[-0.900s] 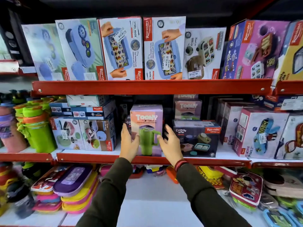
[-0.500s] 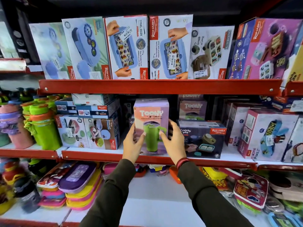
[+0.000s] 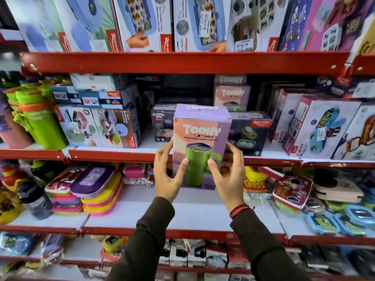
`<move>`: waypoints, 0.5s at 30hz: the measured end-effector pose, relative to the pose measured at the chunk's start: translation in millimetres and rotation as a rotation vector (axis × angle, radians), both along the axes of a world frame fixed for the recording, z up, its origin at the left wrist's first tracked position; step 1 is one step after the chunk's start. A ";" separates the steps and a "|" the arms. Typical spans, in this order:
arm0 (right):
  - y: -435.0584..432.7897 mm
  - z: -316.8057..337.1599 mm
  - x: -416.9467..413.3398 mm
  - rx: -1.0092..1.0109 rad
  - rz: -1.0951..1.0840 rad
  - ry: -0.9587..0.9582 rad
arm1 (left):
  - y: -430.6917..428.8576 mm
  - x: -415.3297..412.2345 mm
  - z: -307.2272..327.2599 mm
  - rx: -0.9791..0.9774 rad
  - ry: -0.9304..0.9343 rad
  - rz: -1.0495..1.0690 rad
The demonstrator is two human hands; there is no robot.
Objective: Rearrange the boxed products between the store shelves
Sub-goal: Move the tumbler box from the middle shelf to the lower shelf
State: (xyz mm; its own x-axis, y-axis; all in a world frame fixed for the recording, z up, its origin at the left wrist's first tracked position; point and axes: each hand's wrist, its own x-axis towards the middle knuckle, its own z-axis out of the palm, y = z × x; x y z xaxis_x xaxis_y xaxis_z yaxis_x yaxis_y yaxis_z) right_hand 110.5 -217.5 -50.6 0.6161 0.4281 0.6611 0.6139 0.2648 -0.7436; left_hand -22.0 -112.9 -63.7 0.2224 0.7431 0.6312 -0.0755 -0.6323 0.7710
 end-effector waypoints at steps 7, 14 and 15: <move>-34.3 -81.4 17.2 -0.268 -0.004 0.021 | -19.1 -4.2 -83.4 -0.098 0.238 -0.035; -38.4 -143.4 44.5 -0.719 -0.006 0.139 | -18.6 13.0 -149.9 -0.372 0.488 -0.101; -35.6 -148.4 46.6 -0.745 -0.003 0.149 | -16.4 16.9 -155.2 -0.406 0.509 -0.097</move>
